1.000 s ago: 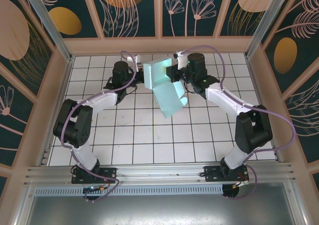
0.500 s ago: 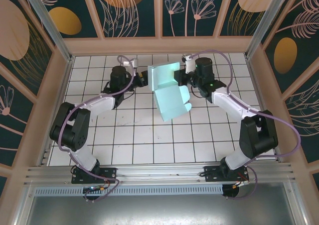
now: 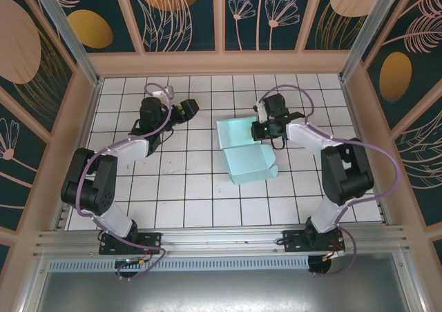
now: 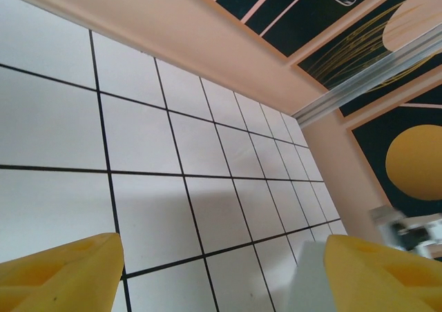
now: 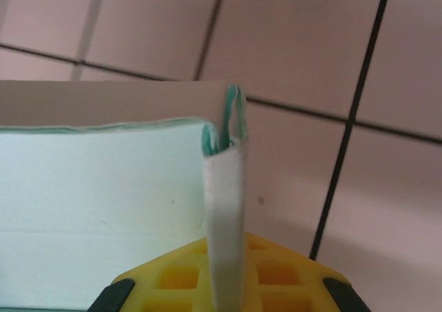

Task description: Fold the paper box

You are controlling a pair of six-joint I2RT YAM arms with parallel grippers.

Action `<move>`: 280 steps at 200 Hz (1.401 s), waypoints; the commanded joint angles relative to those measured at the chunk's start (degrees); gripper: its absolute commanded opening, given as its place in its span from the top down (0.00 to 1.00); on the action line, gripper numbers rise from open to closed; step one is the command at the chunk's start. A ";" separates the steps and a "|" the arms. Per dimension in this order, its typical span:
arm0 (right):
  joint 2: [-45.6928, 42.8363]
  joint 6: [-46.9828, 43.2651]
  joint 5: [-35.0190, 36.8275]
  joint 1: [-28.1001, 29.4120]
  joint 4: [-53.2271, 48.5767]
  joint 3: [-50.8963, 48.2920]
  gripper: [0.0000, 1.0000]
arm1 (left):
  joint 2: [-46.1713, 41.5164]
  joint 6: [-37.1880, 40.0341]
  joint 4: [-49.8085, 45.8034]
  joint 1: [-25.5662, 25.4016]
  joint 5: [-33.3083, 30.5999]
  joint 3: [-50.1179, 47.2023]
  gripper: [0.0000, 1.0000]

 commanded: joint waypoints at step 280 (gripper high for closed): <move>6.12 8.26 30.46 5.62 0.01 11.89 1.00 | 19.67 -1.89 -16.08 -14.99 -5.92 17.68 0.68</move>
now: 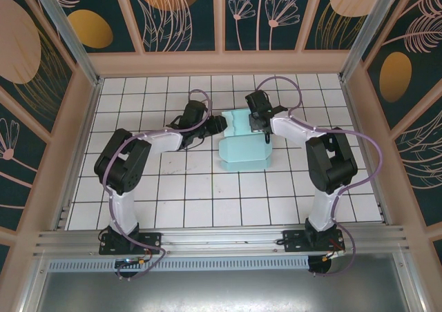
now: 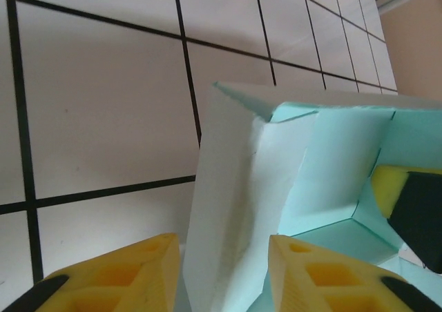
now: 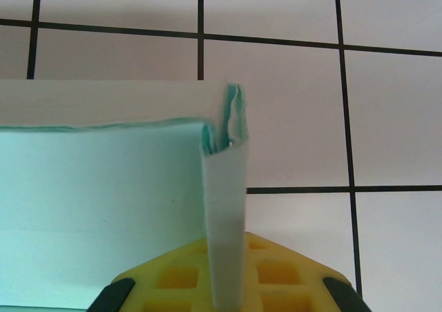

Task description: Fold the paper box

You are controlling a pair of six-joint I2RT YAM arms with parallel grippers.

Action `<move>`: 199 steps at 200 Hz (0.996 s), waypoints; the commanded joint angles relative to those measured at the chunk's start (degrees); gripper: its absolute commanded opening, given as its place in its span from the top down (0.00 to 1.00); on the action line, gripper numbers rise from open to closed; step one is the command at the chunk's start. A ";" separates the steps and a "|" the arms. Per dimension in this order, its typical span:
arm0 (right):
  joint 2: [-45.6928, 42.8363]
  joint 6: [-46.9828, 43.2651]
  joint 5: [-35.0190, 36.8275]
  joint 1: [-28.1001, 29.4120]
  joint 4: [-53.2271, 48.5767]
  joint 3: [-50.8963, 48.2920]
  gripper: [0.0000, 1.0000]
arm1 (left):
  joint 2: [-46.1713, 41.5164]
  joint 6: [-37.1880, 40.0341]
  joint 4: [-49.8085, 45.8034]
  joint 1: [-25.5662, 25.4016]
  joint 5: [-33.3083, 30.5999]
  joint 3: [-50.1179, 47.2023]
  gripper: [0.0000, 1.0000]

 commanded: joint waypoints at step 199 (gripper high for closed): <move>-23.06 0.37 -14.84 1.77 19.97 -9.32 0.36 | 2.91 3.15 3.57 -0.46 -2.04 3.39 1.00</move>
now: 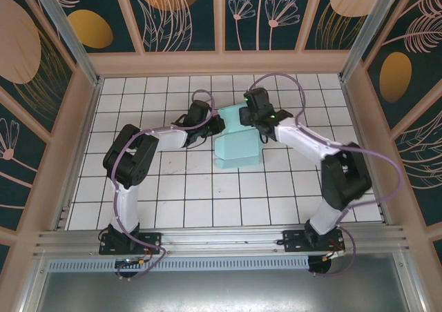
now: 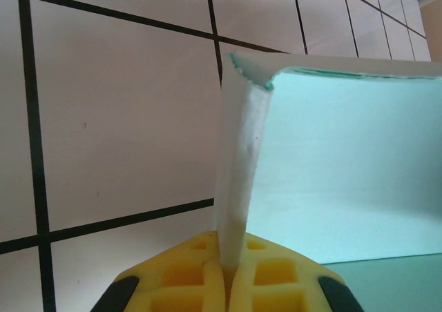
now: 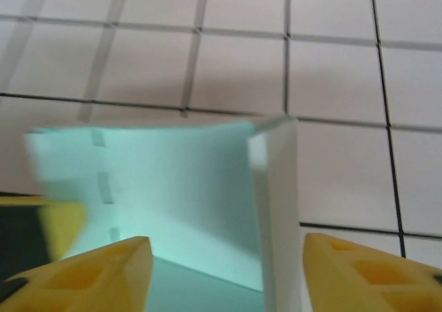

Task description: Fold the paper box

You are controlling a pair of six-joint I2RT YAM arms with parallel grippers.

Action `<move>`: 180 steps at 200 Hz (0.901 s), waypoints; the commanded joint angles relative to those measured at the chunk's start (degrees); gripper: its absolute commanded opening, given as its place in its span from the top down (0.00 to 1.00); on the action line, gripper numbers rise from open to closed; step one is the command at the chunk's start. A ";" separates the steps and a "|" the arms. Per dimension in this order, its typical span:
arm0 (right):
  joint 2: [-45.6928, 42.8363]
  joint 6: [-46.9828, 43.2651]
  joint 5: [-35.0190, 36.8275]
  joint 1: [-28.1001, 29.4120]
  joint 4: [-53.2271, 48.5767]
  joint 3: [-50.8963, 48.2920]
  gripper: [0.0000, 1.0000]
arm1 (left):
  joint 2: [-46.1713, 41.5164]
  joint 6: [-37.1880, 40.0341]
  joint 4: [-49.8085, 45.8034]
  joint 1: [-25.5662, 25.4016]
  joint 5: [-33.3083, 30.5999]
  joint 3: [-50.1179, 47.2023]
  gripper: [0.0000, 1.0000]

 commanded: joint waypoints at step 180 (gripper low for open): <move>-10.25 20.39 -55.26 -16.82 41.16 -21.68 0.46 | -11.40 -1.19 38.68 -0.40 17.73 -12.67 1.00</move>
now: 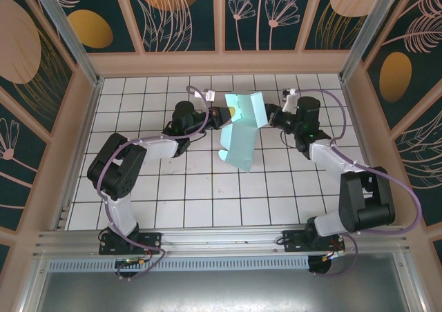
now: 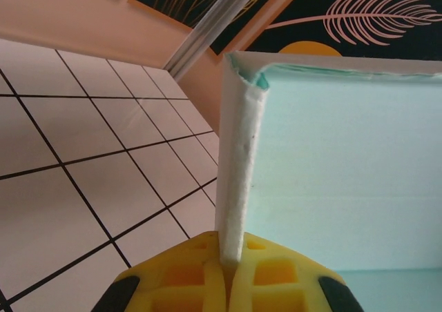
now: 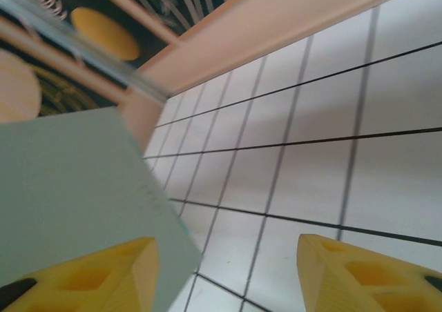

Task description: Fold the paper box

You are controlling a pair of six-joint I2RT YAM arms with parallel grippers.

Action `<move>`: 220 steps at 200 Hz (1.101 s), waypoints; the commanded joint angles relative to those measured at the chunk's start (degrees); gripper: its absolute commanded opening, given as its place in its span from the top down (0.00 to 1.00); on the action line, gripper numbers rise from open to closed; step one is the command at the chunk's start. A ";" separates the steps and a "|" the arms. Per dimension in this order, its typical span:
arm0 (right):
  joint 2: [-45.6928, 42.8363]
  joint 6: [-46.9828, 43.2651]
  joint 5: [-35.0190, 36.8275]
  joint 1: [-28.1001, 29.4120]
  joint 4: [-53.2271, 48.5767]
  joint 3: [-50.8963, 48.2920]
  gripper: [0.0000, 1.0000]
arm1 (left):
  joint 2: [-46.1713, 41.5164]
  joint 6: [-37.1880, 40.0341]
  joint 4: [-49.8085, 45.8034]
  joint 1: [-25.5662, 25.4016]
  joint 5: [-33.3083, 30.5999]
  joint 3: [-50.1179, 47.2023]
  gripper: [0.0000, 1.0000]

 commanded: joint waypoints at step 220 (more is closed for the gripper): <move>-6.67 -8.04 11.05 -5.09 -7.77 0.04 0.24 | -10.41 31.52 -47.67 1.23 -16.83 7.88 1.00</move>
